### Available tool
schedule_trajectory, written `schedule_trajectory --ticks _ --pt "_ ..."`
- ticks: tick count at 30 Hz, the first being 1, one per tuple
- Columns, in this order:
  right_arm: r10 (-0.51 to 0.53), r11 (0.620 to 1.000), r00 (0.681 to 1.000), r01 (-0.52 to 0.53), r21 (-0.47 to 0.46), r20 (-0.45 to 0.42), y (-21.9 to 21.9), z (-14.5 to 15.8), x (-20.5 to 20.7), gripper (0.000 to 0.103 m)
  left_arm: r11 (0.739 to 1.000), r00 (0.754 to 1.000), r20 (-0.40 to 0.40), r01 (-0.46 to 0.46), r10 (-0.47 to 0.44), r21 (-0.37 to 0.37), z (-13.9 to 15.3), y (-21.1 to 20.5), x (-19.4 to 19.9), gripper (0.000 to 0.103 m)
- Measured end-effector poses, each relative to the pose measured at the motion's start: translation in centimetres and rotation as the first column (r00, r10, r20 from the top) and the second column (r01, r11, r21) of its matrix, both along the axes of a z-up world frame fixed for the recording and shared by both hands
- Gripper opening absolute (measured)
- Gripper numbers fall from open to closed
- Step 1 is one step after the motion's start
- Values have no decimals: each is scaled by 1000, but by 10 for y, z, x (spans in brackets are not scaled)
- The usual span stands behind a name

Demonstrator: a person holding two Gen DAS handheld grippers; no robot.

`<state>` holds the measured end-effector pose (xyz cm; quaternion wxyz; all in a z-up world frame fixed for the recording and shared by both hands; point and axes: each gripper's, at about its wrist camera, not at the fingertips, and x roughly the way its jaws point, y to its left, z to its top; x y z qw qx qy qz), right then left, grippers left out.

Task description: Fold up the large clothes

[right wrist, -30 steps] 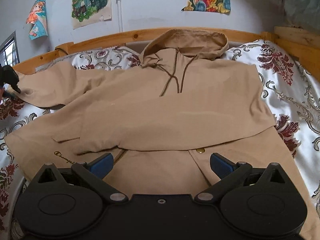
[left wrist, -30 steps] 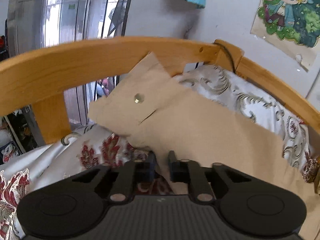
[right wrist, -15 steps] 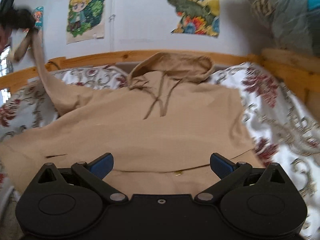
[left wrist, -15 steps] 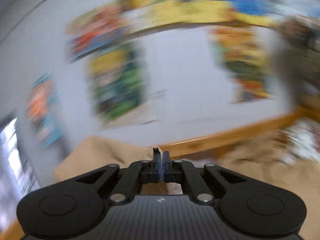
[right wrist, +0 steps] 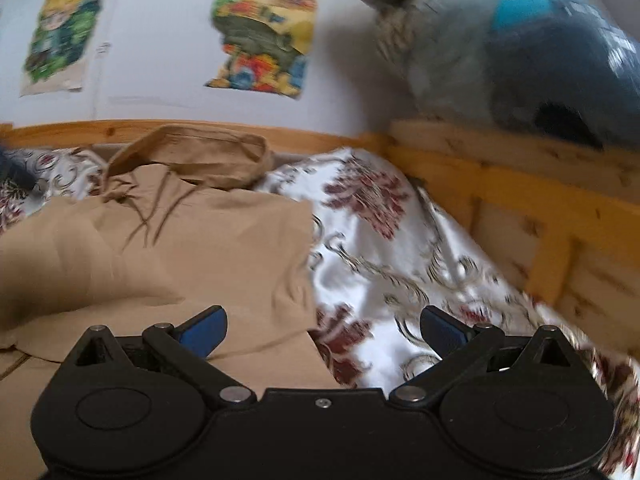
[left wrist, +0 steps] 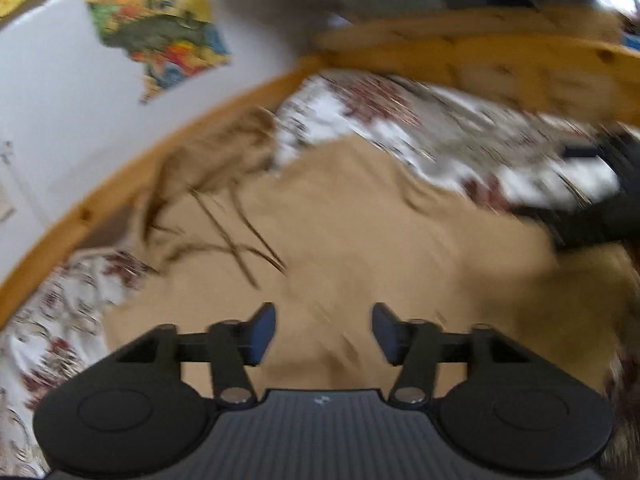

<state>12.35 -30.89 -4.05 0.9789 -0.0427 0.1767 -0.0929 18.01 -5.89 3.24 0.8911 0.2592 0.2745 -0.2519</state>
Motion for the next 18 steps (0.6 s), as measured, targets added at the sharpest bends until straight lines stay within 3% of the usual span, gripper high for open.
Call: schedule_trajectory --ticks 3,6,9,11,13,17,18 --pt "25 998 1000 -25 63 -2 -1 -1 2 102 1000 998 -58 -8 9 13 -14 16 -24 61" --pt "94 986 996 -94 141 8 8 -4 4 102 995 992 -77 -99 99 2 -17 41 -27 70" --pt "182 951 983 -177 254 4 17 -10 10 101 971 968 -87 -238 237 -13 -13 72 -9 76" --pt "229 927 973 -212 308 -20 29 -14 19 99 933 930 -84 -361 359 -12 -9 98 5 80" --pt "272 919 962 -250 305 -33 48 -15 29 99 884 882 -87 -467 464 -13 -8 123 21 82" --pt "375 914 927 -369 167 -6 102 -4 54 98 773 769 -86 -634 633 16 -18 170 57 85" --pt "388 915 922 -383 126 -16 116 -1 65 97 755 751 -90 -656 654 15 -19 180 64 85"
